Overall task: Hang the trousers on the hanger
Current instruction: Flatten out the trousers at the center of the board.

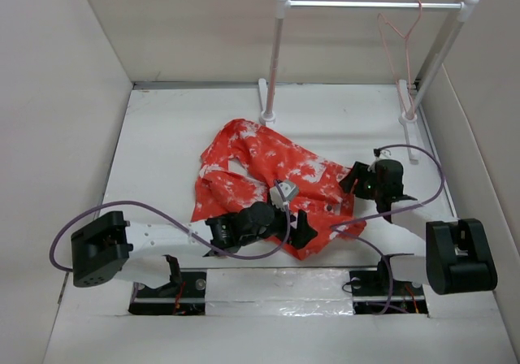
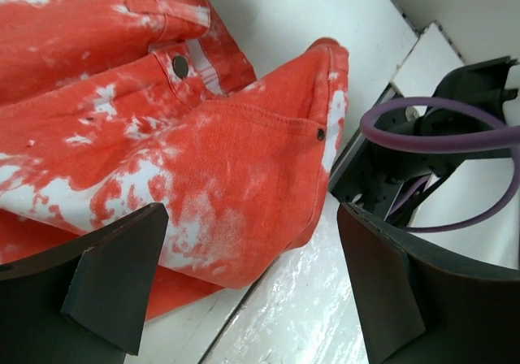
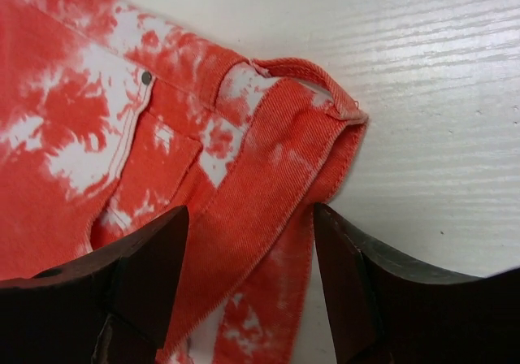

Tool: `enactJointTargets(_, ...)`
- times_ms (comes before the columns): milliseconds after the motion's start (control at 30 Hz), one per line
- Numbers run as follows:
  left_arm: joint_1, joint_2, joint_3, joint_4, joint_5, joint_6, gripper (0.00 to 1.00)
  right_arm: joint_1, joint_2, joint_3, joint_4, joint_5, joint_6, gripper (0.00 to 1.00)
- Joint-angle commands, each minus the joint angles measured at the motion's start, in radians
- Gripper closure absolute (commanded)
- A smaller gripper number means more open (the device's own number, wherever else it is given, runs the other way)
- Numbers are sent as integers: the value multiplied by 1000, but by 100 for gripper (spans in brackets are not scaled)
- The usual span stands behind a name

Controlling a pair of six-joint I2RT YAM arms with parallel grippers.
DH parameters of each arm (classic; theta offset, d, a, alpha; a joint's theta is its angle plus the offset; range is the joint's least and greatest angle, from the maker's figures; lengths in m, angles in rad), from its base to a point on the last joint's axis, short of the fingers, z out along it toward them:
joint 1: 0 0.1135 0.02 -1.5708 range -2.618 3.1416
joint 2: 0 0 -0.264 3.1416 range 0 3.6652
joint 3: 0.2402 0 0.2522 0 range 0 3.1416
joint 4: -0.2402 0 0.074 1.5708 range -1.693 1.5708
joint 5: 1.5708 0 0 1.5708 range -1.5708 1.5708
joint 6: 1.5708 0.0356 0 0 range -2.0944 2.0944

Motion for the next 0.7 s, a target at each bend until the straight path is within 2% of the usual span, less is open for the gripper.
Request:
enactJointTargets(0, -5, 32, 35, 65, 38, 25, 15, 17, 26, 45, 114, 44, 79, 34)
enactJointTargets(33, -5, 38, 34, 68, 38, 25, 15, 17, 34, 50, 117, 47, 87, 36)
enactJointTargets(100, -5, 59, 32, 73, 35, 26, 16, 17, 49, 54, 133, 56, 99, 53)
enactJointTargets(133, -5, 76, 32, 79, 36, 31, 17, 17, 57, 56, 145, 62, 110, 68)
enactJointTargets(167, -5, 82, 32, 83, 36, 31, 17, 6, 57, 56, 156, 62, 113, 77)
enactJointTargets(267, -5, 127, 38, 109, 56, 38, 23, -19, 31, 28, 217, 56, 121, 100)
enactJointTargets(367, -14, 179, 50, 139, 79, 41, 32, -46, -101, 14, 206, 114, 119, 100)
enactJointTargets(400, -15, 194, 54, 151, 99, 41, 41, -55, -143, 22, 187, 174, 104, 100)
enactJointTargets(467, -15, 249, 78, 188, 137, 43, 50, -68, -257, 54, 87, 231, 73, 100)
enactJointTargets(500, -24, 272, 90, 197, 170, 48, 58, -68, -282, 97, 56, 295, 44, 100)
enactJointTargets(533, -24, 294, 107, 206, 179, 49, 76, -88, -302, 120, 29, 317, 33, 100)
enactJointTargets(633, -65, 393, 187, 229, 237, 64, 100, -133, -310, 200, -31, 355, 1, 100)
enactJointTargets(667, -77, 442, 237, 234, 259, 64, 100, -144, -288, 217, -41, 366, -7, 100)
